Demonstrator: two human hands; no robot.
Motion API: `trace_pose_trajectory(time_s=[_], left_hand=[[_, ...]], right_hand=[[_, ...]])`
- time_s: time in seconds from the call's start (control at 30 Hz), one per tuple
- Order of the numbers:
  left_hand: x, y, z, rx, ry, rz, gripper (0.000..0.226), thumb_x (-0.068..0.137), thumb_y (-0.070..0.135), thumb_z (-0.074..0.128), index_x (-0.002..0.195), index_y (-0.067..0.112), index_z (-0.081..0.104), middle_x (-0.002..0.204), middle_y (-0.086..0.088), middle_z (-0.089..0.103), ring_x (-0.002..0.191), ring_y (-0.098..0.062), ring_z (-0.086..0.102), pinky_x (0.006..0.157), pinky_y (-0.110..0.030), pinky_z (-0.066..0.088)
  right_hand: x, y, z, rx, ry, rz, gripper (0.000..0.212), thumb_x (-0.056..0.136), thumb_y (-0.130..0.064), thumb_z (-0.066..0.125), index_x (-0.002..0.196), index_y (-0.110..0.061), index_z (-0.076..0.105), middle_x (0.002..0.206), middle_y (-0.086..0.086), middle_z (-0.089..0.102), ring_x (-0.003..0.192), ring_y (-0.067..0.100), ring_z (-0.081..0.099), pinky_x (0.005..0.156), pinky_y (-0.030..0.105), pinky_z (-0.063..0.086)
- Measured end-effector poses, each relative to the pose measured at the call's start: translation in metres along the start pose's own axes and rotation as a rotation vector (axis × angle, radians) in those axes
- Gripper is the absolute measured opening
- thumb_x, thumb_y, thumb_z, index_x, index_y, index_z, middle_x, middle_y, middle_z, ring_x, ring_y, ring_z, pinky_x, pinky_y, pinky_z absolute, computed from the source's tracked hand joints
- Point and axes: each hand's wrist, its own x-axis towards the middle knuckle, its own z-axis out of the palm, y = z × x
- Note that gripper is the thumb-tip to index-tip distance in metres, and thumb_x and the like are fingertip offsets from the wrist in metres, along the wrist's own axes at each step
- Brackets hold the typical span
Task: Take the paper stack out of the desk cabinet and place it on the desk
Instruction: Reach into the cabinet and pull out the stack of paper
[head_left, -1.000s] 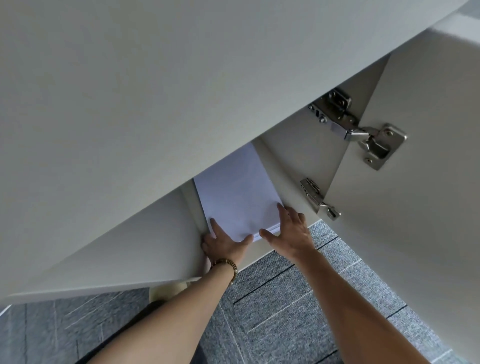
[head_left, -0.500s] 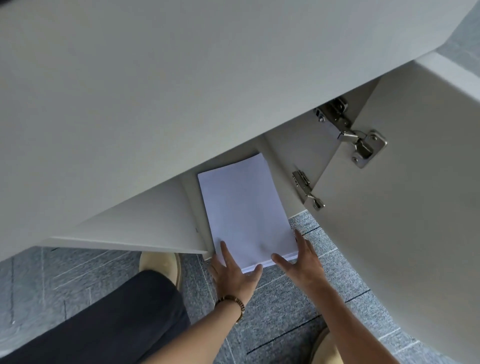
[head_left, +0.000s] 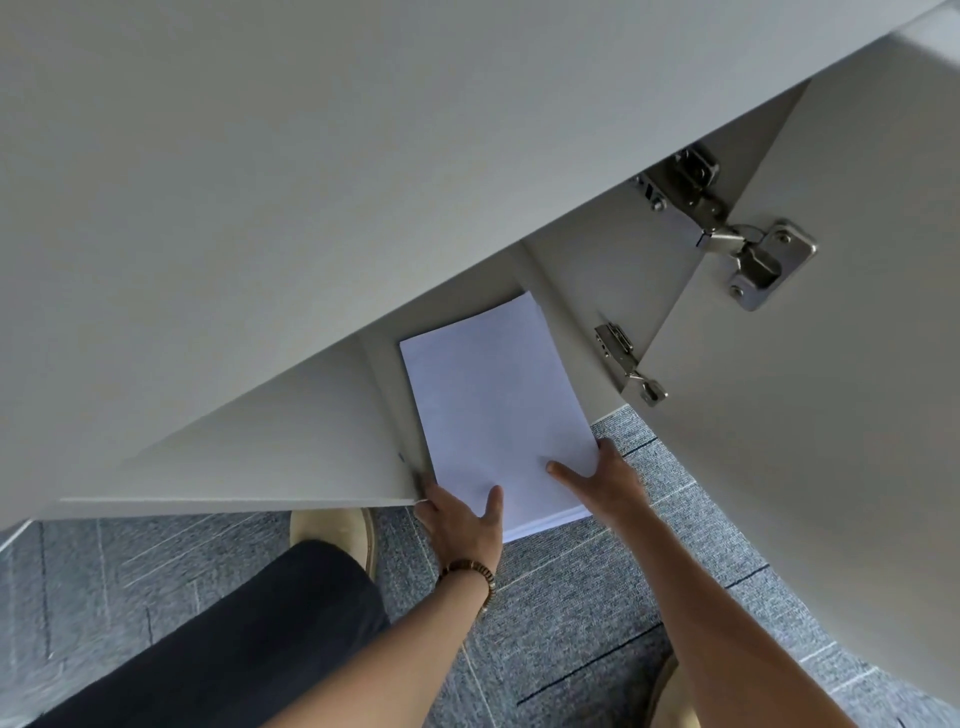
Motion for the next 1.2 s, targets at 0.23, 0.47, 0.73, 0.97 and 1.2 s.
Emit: trace_pose_trajectory(time_s=[0.23,0.47,0.73,0.97,1.2], left_hand=[[0.006,0.015,-0.013,-0.07,0.0,-0.027,0.039,0.086,0.01,0.066,0.118,-0.002,0.048,0.117,-0.021,0.062,0.092,-0.036,0.065,0.077,-0.04,0.056],[0.003,0.025,-0.03,-0.18,-0.136,-0.002,0.036,0.086,0.002,0.065,0.117,0.001,0.047,0.11,-0.018,0.068,0.085,-0.028,0.064,0.073,-0.026,0.053],[-0.017,0.02,-0.058,-0.129,-0.274,-0.005,0.069,0.087,0.024,0.071,0.144,0.005,0.037,0.143,-0.015,0.053,0.129,-0.032,0.054,0.109,-0.048,0.045],[-0.1,0.033,-0.117,-0.092,-0.359,0.041,0.049,0.093,0.013,0.063,0.138,0.008,0.042,0.137,-0.011,0.057,0.124,-0.03,0.056,0.105,-0.041,0.047],[-0.187,0.033,-0.193,-0.064,-0.463,0.078,0.056,0.093,0.02,0.061,0.142,0.01,0.038,0.142,-0.01,0.055,0.127,-0.029,0.055,0.107,-0.043,0.045]], right_hand=[[-0.006,0.002,-0.005,0.145,-0.094,0.018,0.046,0.087,-0.034,0.061,0.125,-0.013,0.045,0.119,0.014,0.064,0.102,0.032,0.061,0.091,0.048,0.051],[-0.026,-0.009,-0.017,0.159,-0.121,-0.017,0.046,0.093,-0.012,0.058,0.135,-0.018,0.039,0.129,0.011,0.059,0.114,0.031,0.058,0.099,0.047,0.046],[-0.074,-0.012,-0.027,0.243,-0.125,0.048,0.053,0.094,-0.005,0.057,0.142,-0.02,0.041,0.129,0.011,0.06,0.113,0.028,0.057,0.101,0.046,0.046],[-0.173,-0.017,-0.043,0.263,-0.07,0.142,0.05,0.093,-0.003,0.055,0.14,-0.016,0.043,0.123,0.01,0.06,0.108,0.029,0.057,0.092,0.045,0.049],[-0.333,-0.058,-0.072,0.238,0.073,0.17,0.047,0.093,-0.01,0.054,0.139,-0.016,0.046,0.104,0.006,0.063,0.082,0.013,0.06,0.062,0.003,0.042]])
